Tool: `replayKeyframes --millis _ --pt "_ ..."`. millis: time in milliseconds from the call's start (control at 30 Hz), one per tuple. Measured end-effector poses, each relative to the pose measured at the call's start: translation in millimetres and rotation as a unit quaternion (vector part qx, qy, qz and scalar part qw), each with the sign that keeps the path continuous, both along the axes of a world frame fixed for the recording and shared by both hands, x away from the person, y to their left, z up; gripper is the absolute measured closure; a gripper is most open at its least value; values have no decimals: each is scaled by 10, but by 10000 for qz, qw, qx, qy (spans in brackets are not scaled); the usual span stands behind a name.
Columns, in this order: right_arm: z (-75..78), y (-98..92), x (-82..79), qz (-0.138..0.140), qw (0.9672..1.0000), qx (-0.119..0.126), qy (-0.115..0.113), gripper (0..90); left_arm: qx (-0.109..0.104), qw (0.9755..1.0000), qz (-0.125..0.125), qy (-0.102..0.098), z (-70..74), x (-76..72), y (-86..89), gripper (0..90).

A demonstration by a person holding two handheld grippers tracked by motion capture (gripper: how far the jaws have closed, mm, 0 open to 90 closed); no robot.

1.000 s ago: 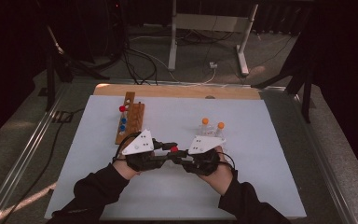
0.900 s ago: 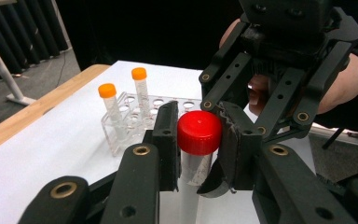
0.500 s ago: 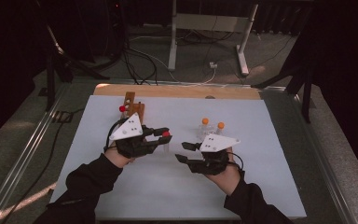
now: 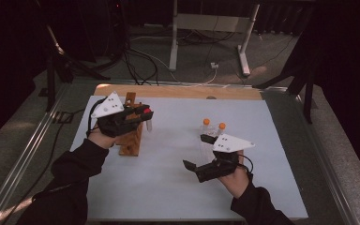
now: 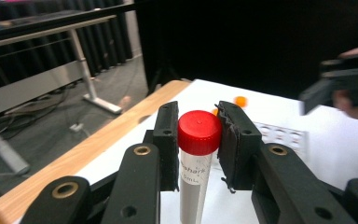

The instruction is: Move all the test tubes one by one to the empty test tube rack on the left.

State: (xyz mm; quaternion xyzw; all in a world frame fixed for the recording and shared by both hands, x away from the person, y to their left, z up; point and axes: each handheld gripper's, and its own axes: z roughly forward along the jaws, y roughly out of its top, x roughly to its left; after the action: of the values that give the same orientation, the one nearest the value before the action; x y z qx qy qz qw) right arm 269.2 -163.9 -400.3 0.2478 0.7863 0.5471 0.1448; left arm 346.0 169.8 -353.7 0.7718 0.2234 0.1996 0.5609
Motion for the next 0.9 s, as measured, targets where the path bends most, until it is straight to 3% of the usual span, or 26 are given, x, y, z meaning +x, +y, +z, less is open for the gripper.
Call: replayKeyframes --millis 433,900 --pt "10 -8 -30 41 9999 46 -96 0 -129 9972 739 4 14 409 299 718" --pt "4 7 -44 107 9999 -60 -109 0 -241 9905 1349 94 -104 721 554 717"
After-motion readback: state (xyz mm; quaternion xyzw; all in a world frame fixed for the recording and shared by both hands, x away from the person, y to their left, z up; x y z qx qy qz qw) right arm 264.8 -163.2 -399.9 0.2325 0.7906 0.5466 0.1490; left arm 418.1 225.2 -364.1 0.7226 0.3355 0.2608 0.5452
